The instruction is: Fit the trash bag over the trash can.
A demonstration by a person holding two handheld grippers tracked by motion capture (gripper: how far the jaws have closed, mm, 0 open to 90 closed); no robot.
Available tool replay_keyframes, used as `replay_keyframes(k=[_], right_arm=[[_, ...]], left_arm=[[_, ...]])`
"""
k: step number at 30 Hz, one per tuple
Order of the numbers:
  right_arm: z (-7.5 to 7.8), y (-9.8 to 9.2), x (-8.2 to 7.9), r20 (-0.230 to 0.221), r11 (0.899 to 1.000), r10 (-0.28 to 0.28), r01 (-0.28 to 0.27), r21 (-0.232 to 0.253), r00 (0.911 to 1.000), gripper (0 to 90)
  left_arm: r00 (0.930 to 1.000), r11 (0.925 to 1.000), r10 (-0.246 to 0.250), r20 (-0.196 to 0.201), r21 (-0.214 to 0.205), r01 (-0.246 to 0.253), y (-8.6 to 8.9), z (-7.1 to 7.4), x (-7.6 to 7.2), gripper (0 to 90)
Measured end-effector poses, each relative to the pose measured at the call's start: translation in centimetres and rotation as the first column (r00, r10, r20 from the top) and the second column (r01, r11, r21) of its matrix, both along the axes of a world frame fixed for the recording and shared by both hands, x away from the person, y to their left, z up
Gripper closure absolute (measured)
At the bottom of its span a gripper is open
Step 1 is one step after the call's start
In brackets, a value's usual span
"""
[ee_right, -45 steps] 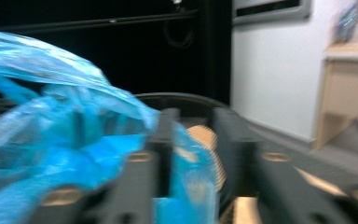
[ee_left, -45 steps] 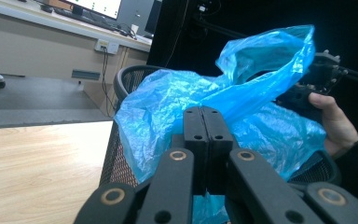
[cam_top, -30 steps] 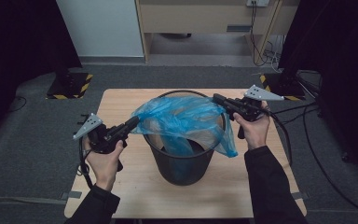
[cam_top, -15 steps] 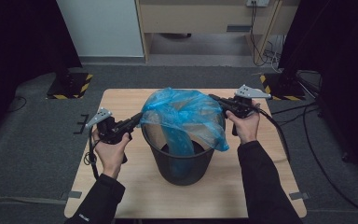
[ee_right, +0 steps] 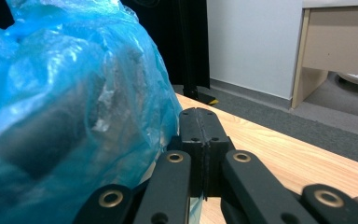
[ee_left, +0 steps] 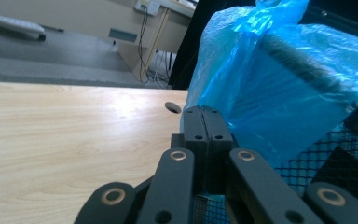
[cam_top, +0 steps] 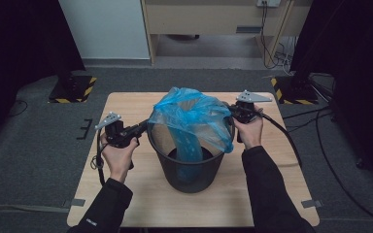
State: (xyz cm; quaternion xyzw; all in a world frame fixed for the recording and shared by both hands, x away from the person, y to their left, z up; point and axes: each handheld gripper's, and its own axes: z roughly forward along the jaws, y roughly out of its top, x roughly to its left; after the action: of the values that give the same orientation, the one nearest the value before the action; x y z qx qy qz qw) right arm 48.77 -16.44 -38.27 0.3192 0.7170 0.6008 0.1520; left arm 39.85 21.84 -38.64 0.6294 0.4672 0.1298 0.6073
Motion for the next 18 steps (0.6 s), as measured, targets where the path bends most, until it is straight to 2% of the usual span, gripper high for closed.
replay_keyframes(k=[5,8,13,16,17,18], right_arm=[[-0.5,0.5,0.3,-0.008,1.0,0.003,-0.003,0.009,1.0,90.0],[-0.8,0.5,0.4,-0.02,1.0,-0.002,0.002,-0.013,0.9998,90.0],[-1.0,-0.2,0.1,-0.028,0.998,-0.006,0.005,-0.06,0.9996,90.0],[-1.0,-0.8,-0.1,-0.032,0.996,-0.015,0.012,-0.088,0.9994,90.0],[-0.9,-1.0,-0.2,-0.029,0.996,-0.015,0.013,-0.084,0.9994,89.7],[-0.8,-1.2,-0.2,-0.029,0.997,-0.022,0.02,-0.073,0.9993,85.9]], left_arm=[[0.9996,0.999,0.017,-0.023,0.042,-0.016,-0.5,-0.3,0.6,89.8],[0.9989,0.9965,0.02,-0.043,0.082,-0.016,-0.6,-0.5,0.6,89.9],[0.9972,0.9954,0.022,-0.072,0.094,-0.015,0.2,-0.8,-0.1,89.9],[0.9979,0.9981,0.012,-0.064,0.061,-0.008,1.1,-0.9,-0.7,89.6],[0.9986,0.9993,0.017,-0.049,0.034,-0.015,1.3,-0.9,-0.9,86.9],[0.9992,0.9995,0.027,-0.03,0.015,-0.026,1.6,-0.8,-1.0,78.7]])
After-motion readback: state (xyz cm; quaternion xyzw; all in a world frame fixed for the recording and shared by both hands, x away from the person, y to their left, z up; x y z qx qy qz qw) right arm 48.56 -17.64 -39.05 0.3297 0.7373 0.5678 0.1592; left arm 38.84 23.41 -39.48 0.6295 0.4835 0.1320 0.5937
